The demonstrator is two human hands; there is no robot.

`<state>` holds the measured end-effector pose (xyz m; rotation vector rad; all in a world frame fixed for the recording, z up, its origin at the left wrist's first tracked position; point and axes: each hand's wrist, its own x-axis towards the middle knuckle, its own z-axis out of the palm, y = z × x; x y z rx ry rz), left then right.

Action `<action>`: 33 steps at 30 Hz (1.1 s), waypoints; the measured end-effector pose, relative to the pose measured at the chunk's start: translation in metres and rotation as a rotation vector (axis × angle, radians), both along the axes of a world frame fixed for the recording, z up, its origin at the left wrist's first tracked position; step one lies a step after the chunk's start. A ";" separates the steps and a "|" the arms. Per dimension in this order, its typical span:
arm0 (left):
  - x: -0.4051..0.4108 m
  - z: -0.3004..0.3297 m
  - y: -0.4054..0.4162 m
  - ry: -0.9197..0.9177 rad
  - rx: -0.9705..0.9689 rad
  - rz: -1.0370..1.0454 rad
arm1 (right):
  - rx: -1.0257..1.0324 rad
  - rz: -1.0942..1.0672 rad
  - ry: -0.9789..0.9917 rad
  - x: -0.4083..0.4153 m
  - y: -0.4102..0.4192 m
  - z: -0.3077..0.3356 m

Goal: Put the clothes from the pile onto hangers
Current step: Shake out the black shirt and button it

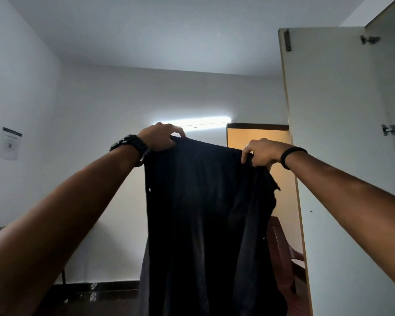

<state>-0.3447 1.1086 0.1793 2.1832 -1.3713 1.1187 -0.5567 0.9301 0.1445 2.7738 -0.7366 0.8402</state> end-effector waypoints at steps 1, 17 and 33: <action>0.000 0.003 0.007 0.077 0.041 -0.029 | -0.025 0.010 -0.040 -0.004 -0.002 0.001; -0.064 -0.046 -0.029 0.945 0.208 -0.682 | 0.078 0.510 -0.661 0.034 -0.008 -0.026; -0.062 -0.061 -0.075 0.501 0.001 -0.709 | 0.835 0.647 -0.506 0.020 -0.003 -0.039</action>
